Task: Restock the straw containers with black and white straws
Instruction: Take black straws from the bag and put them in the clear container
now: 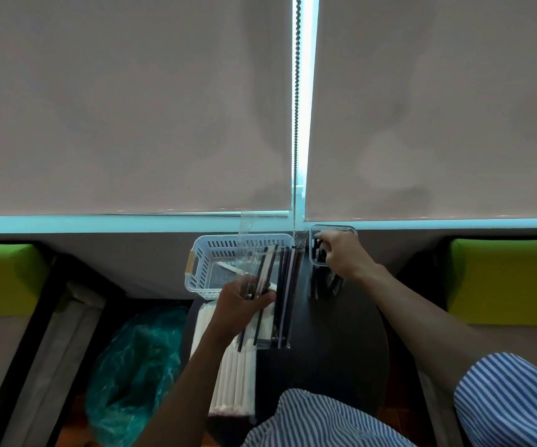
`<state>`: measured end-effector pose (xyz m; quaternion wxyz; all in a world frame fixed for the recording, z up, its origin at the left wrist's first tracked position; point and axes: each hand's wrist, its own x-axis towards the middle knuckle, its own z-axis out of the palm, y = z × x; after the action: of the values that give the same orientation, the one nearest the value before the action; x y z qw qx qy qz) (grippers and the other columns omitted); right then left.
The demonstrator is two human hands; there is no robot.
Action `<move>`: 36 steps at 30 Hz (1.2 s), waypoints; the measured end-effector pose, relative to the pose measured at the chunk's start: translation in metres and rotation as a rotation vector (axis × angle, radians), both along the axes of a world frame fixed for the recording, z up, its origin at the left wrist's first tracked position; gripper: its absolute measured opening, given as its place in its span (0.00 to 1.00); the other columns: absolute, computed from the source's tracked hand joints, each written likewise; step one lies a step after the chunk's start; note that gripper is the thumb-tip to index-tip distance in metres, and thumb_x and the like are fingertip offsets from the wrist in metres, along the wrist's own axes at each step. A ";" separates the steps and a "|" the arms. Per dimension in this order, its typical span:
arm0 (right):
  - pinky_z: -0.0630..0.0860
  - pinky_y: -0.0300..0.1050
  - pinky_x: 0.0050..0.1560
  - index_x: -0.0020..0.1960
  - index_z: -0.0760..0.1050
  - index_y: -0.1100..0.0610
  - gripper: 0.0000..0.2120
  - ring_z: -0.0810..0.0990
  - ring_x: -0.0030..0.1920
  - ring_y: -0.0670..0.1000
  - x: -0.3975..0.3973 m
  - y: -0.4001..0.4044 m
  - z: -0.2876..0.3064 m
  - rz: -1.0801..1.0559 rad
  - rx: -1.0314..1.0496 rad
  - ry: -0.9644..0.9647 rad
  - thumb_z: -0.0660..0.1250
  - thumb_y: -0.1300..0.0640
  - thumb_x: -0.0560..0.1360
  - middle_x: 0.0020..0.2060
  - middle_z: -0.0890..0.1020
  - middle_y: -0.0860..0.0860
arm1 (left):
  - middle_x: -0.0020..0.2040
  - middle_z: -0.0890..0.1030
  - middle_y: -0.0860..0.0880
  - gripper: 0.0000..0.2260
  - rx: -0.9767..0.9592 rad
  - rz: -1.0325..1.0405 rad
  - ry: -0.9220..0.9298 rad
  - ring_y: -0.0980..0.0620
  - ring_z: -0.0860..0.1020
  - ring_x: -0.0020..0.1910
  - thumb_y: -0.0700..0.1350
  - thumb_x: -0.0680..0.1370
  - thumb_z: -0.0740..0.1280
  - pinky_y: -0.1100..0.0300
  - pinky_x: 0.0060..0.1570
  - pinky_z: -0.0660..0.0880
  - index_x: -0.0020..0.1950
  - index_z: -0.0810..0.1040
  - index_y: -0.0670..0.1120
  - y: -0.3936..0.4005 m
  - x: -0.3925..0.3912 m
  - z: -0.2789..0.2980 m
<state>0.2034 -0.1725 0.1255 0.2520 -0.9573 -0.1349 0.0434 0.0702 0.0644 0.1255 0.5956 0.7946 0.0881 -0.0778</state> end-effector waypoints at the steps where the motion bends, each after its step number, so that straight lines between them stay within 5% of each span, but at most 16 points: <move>1: 0.78 0.50 0.55 0.58 0.82 0.61 0.15 0.82 0.49 0.57 -0.001 0.003 0.004 -0.023 0.074 -0.084 0.61 0.69 0.76 0.52 0.85 0.59 | 0.45 0.86 0.44 0.06 -0.001 0.000 0.001 0.48 0.85 0.46 0.41 0.74 0.76 0.49 0.54 0.81 0.49 0.82 0.43 0.000 0.000 0.000; 6: 0.78 0.36 0.45 0.51 0.82 0.63 0.08 0.83 0.43 0.51 -0.011 0.020 0.059 -0.029 0.564 -0.493 0.66 0.69 0.77 0.44 0.85 0.55 | 0.44 0.86 0.44 0.07 0.012 -0.015 -0.003 0.48 0.85 0.45 0.41 0.74 0.76 0.51 0.52 0.82 0.49 0.82 0.43 -0.001 0.002 -0.002; 10: 0.77 0.35 0.45 0.48 0.80 0.65 0.04 0.80 0.41 0.49 -0.019 0.035 0.092 0.120 0.636 -0.677 0.67 0.70 0.75 0.43 0.84 0.56 | 0.43 0.86 0.44 0.06 0.042 -0.042 -0.025 0.49 0.85 0.43 0.41 0.75 0.75 0.58 0.48 0.81 0.49 0.82 0.42 -0.004 0.003 -0.001; 12: 0.75 0.31 0.45 0.48 0.81 0.64 0.06 0.79 0.40 0.46 -0.020 0.041 0.102 0.193 0.583 -0.541 0.67 0.71 0.75 0.42 0.84 0.54 | 0.42 0.86 0.45 0.05 0.052 -0.049 -0.036 0.50 0.85 0.42 0.41 0.75 0.75 0.61 0.46 0.81 0.48 0.82 0.42 -0.005 0.004 0.000; 14: 0.73 0.29 0.44 0.52 0.81 0.59 0.08 0.80 0.40 0.42 -0.017 0.042 0.110 0.272 0.367 -0.194 0.66 0.67 0.78 0.43 0.83 0.48 | 0.41 0.85 0.46 0.05 0.072 -0.059 -0.056 0.51 0.84 0.41 0.41 0.75 0.75 0.63 0.44 0.80 0.48 0.82 0.42 -0.005 0.005 0.001; 16: 0.75 0.33 0.47 0.56 0.81 0.55 0.09 0.81 0.45 0.44 -0.015 0.042 0.110 0.372 0.073 0.065 0.65 0.62 0.80 0.46 0.83 0.47 | 0.41 0.85 0.46 0.04 0.086 -0.063 -0.066 0.52 0.84 0.40 0.41 0.75 0.75 0.64 0.44 0.80 0.48 0.83 0.42 -0.004 0.005 0.002; 19: 0.78 0.42 0.55 0.61 0.79 0.53 0.11 0.82 0.50 0.47 -0.017 0.041 0.109 0.435 -0.011 0.222 0.66 0.61 0.80 0.49 0.84 0.47 | 0.41 0.86 0.48 0.03 0.103 -0.071 -0.075 0.54 0.84 0.39 0.40 0.75 0.75 0.66 0.43 0.79 0.47 0.83 0.44 -0.003 0.006 0.002; 29: 0.78 0.44 0.54 0.63 0.80 0.53 0.13 0.82 0.51 0.49 -0.019 0.042 0.111 0.453 -0.107 0.236 0.63 0.61 0.81 0.54 0.84 0.49 | 0.41 0.86 0.46 0.05 0.123 -0.090 -0.077 0.49 0.85 0.42 0.40 0.72 0.77 0.58 0.47 0.81 0.46 0.84 0.44 -0.003 0.005 0.001; 36: 0.81 0.47 0.53 0.56 0.83 0.51 0.16 0.83 0.46 0.46 -0.015 0.037 0.112 0.419 -0.154 0.231 0.62 0.66 0.77 0.47 0.85 0.47 | 0.41 0.85 0.46 0.05 0.138 -0.118 -0.080 0.50 0.84 0.41 0.42 0.72 0.77 0.61 0.46 0.81 0.46 0.83 0.44 -0.003 0.004 0.002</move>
<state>0.1888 -0.1350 0.2377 0.1778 -0.9134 -0.2970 0.2140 0.0745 0.0616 0.1272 0.5367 0.8401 0.0225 -0.0745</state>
